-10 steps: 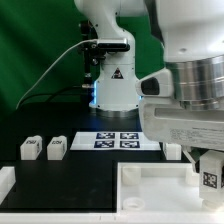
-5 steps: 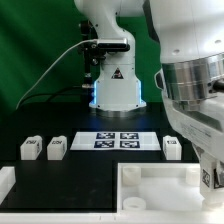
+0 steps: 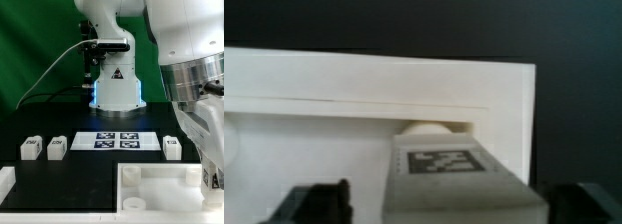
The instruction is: Assemble one leg
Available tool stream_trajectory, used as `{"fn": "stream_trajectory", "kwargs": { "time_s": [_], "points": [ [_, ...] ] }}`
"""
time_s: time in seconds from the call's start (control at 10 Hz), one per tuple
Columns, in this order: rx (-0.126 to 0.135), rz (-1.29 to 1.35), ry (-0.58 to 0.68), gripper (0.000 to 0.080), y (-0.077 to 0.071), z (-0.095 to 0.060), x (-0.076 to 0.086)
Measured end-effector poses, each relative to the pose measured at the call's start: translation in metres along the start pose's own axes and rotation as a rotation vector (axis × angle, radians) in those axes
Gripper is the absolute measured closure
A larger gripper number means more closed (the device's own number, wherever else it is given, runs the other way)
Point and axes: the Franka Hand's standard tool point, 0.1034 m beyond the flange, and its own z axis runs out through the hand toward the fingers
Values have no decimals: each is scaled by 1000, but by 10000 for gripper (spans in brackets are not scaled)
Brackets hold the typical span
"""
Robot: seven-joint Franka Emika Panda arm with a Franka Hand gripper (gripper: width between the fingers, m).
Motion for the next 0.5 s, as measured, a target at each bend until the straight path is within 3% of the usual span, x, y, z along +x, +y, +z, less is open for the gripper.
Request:
{"fn": "stream_trajectory", "kwargs": {
  "time_s": [0.1,0.2,0.3,0.5],
  "points": [
    [-44,-232,7,177,1,-1,-3],
    [-89,-417,16,158,-1,-3,-8],
    [-79,-484,18,158,-3,-3,-6],
    [-88,-732,16,151,-2,-4,-4]
  ]
}}
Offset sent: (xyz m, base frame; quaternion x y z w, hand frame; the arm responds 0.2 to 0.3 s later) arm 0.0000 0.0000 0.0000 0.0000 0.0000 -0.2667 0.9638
